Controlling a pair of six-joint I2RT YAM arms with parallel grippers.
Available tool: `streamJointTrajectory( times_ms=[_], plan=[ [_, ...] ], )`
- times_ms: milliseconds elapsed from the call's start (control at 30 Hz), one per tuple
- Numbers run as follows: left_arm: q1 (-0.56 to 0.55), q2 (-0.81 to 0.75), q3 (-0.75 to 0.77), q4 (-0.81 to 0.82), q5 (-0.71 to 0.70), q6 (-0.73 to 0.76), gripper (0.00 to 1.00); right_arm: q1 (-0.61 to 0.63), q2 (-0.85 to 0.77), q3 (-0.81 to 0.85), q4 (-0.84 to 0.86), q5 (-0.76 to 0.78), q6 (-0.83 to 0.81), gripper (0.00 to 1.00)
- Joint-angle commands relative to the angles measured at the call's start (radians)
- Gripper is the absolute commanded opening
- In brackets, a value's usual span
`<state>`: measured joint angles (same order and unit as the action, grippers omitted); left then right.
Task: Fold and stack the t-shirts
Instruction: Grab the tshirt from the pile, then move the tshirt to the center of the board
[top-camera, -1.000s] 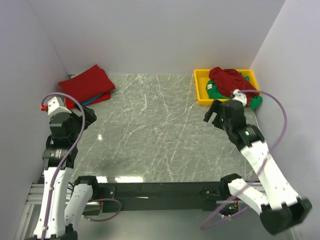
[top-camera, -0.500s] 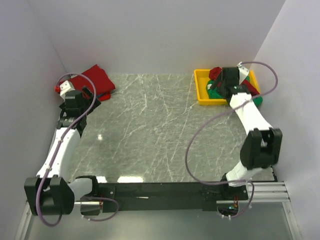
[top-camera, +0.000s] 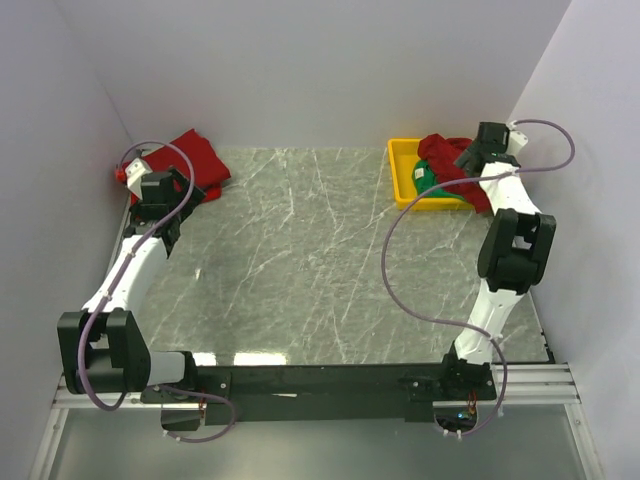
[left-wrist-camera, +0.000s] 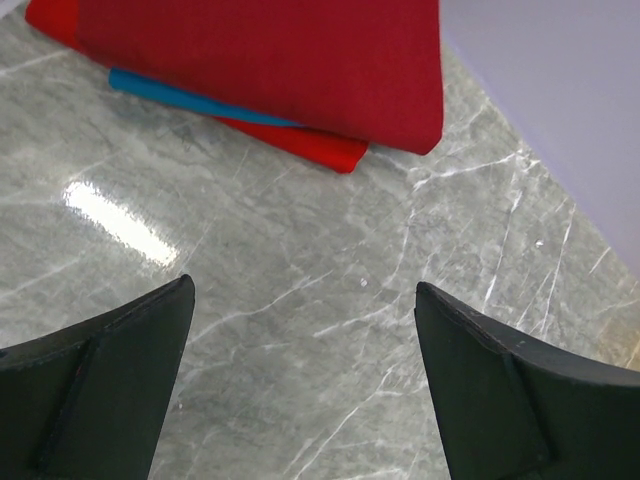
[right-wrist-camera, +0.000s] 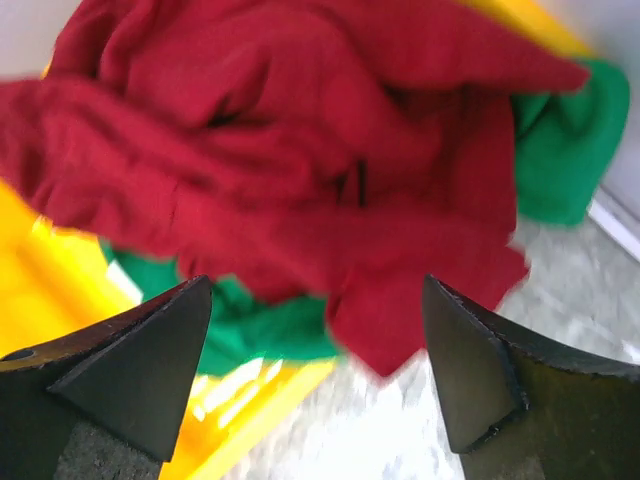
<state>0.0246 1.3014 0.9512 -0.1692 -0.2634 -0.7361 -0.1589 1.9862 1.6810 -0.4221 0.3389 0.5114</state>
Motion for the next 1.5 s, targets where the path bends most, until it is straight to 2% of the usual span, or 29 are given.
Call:
streamJointTrajectory(
  times_ms=[0,133,333,400,467,500,567,633,667,700,800,867,1033,1200,1333,1467],
  plan=[
    [-0.003,0.009,0.024,-0.035,-0.01,-0.022,0.97,-0.039,0.06,0.086,0.077,-0.08,-0.01,0.9],
    [-0.003,0.016,0.021,-0.067,0.004,-0.054,0.95,-0.042,0.143,0.176,0.069,-0.141,-0.053,0.89],
    [-0.012,0.024,0.012,-0.073,-0.02,-0.111,0.94,-0.054,0.261,0.308,0.022,-0.153,-0.063,0.89],
    [-0.012,0.03,0.029,-0.096,-0.031,-0.121,0.94,-0.062,0.289,0.33,0.002,-0.161,-0.06,0.86],
    [-0.011,0.042,0.046,-0.111,-0.027,-0.099,0.94,-0.07,0.304,0.348,-0.007,-0.196,-0.053,0.7],
    [-0.012,0.045,0.063,-0.121,-0.028,-0.091,0.94,-0.076,0.306,0.348,-0.004,-0.213,-0.05,0.59],
    [-0.012,0.055,0.078,-0.139,-0.046,-0.077,0.93,-0.079,0.309,0.347,0.006,-0.241,-0.053,0.52],
    [-0.012,0.055,0.087,-0.161,-0.059,-0.071,0.93,-0.082,0.315,0.356,0.0,-0.264,-0.059,0.4],
    [-0.012,0.049,0.083,-0.159,-0.057,-0.072,0.93,-0.082,0.316,0.362,-0.012,-0.273,-0.068,0.34],
    [-0.011,0.042,0.071,-0.153,-0.057,-0.075,0.93,-0.082,0.313,0.37,-0.017,-0.285,-0.074,0.17],
    [-0.012,0.016,0.046,-0.13,-0.046,-0.079,0.93,-0.08,0.261,0.323,-0.006,-0.317,-0.067,0.0],
    [-0.012,0.004,0.04,-0.127,-0.043,-0.075,0.93,-0.079,0.206,0.266,0.025,-0.316,-0.05,0.0],
    [-0.012,-0.027,0.04,-0.144,-0.033,-0.046,0.93,-0.042,-0.065,-0.005,0.186,-0.235,-0.025,0.0],
    [-0.012,-0.151,-0.029,-0.13,-0.02,-0.019,0.93,0.073,-0.343,-0.205,0.307,-0.105,-0.053,0.0],
    [-0.012,-0.264,-0.091,-0.13,-0.007,0.007,0.93,0.154,-0.498,-0.241,0.333,-0.078,-0.071,0.0],
    [-0.012,-0.375,-0.106,-0.184,0.033,0.041,0.93,0.281,-0.621,-0.204,0.293,-0.078,-0.114,0.0]
  ],
)
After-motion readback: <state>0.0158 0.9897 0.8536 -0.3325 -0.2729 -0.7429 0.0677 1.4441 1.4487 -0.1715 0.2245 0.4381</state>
